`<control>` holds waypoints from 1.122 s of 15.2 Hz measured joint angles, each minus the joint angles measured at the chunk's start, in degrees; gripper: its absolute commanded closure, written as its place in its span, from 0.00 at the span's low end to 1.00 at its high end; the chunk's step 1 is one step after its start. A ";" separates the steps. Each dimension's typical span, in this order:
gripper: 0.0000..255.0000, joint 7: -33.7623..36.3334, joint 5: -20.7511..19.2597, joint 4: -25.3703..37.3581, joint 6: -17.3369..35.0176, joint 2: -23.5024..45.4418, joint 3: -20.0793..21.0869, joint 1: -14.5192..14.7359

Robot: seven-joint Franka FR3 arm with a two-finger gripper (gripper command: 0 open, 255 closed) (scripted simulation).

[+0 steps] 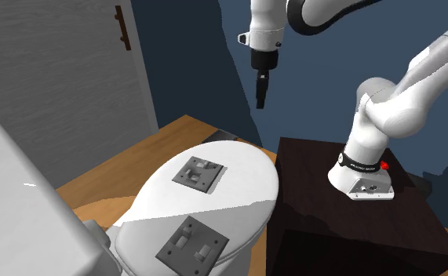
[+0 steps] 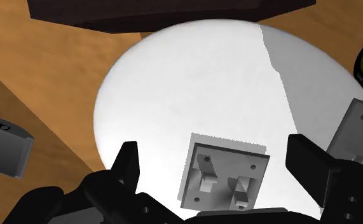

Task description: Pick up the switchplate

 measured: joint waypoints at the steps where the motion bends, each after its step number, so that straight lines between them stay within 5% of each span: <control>1: 0.00 0.58 0.17 -0.01 1.91 1.77 0.37 0.09; 17: 0.00 7.94 -2.11 7.94 29.36 35.65 2.70 -0.19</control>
